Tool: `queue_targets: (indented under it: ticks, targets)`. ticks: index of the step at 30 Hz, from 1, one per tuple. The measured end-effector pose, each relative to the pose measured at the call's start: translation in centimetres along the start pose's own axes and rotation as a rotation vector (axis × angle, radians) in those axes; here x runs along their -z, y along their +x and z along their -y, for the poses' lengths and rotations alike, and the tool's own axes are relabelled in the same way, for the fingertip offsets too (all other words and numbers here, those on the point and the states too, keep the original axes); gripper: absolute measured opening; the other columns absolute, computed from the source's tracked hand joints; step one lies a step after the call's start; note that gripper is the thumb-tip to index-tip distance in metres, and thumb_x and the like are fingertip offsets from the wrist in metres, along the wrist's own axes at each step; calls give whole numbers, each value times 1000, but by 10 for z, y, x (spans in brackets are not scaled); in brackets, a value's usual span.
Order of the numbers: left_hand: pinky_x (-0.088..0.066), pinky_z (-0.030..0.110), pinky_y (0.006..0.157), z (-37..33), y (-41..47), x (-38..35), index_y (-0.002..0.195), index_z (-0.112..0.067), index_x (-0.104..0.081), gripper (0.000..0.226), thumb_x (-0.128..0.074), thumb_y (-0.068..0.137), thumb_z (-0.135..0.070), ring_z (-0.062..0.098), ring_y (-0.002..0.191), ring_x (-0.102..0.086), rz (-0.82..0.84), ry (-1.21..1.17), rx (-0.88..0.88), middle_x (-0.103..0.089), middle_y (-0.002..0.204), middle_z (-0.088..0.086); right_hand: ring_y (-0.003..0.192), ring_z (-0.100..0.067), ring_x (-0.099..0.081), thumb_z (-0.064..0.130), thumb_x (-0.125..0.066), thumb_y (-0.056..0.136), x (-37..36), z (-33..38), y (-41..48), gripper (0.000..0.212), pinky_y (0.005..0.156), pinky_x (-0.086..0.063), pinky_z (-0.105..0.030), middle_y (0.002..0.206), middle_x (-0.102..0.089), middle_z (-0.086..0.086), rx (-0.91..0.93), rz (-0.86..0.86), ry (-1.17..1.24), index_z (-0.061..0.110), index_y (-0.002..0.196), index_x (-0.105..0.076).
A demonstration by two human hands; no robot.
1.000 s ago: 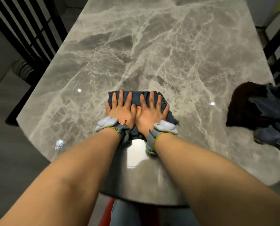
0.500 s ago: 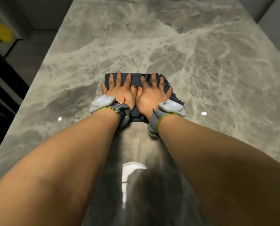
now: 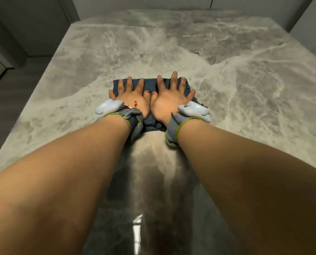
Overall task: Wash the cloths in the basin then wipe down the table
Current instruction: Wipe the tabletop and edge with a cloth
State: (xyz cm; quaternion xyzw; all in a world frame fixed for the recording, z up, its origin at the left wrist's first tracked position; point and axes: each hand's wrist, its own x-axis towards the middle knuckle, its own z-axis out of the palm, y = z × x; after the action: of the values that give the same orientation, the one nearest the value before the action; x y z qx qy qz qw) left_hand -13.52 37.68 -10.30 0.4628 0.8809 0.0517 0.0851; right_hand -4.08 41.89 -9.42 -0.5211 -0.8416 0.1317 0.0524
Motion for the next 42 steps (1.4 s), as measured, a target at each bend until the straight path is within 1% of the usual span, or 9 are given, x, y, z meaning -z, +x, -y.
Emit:
queue_targets:
  ticks: [6, 12, 21, 32, 34, 36, 37, 39, 42]
  targets:
    - [2, 50, 118, -1, 18, 3, 151, -27, -5, 59, -21, 99, -48, 26, 148, 4, -32, -29, 51, 3, 160, 5, 145, -38, 1, 40, -24, 97, 2, 4, 22, 53, 112, -5, -59, 160, 0, -5, 2, 34, -31, 29, 149, -19]
    - [4, 44, 119, -2, 2, 1, 152, -23, -6, 58, -19, 99, -44, 23, 149, 5, -32, -19, 81, 2, 160, 4, 147, -32, -3, 37, -27, 97, 4, -3, 10, 53, 117, -5, -51, 160, -8, -4, 108, 56, -1, 25, 148, -22]
    - [5, 45, 120, -7, -76, -3, 152, -23, -3, 57, -16, 100, -41, 22, 148, 9, 31, -21, 96, 7, 160, 4, 148, -28, 0, 37, -26, 97, 1, -17, -59, 54, 117, -3, -50, 160, -4, -2, 148, 82, -42, 28, 150, -16]
    - [6, 45, 119, 2, -236, -13, 152, -22, 0, 57, -16, 101, -40, 22, 148, 11, 88, -23, 25, 9, 160, 5, 147, -28, 1, 36, -26, 97, -1, -30, -224, 55, 117, -2, -49, 160, -2, -2, 54, 91, -29, 30, 150, -14]
    - [6, 45, 119, 18, -304, -12, 152, -22, 0, 57, -17, 101, -39, 22, 148, 11, 104, -38, -24, 9, 160, 5, 148, -27, 1, 36, -25, 98, 0, -25, -300, 55, 117, -2, -49, 160, -1, -2, 9, 92, -45, 30, 150, -13]
    - [5, 45, 118, 17, -319, -18, 152, -22, 0, 57, -17, 101, -39, 22, 148, 11, 97, -44, -28, 9, 160, 5, 148, -26, 2, 36, -25, 98, -5, -25, -313, 55, 117, -1, -49, 160, 0, -2, -9, 92, -2, 30, 151, -12]
    - [5, 45, 118, 38, -392, -16, 152, -22, 0, 57, -17, 101, -39, 22, 148, 11, 117, -41, -66, 9, 160, 5, 148, -26, 1, 36, -26, 97, -3, -16, -396, 55, 117, -2, -49, 160, -1, -2, -48, 98, -47, 30, 151, -12]
    - [5, 45, 118, 40, -407, -23, 152, -22, -1, 57, -18, 100, -39, 21, 148, 10, 103, -45, -95, 9, 160, 5, 148, -26, -1, 36, -27, 97, -11, -17, -409, 55, 117, -4, -49, 160, -3, -2, -31, 66, -26, 30, 150, -14]
    - [6, 45, 118, 63, -487, -25, 152, -21, 1, 57, -18, 101, -38, 21, 148, 11, 136, -47, -102, 10, 160, 4, 148, -26, -1, 35, -27, 97, -17, -6, -494, 55, 117, -5, -49, 160, -3, -2, -75, 81, -47, 29, 150, -13]
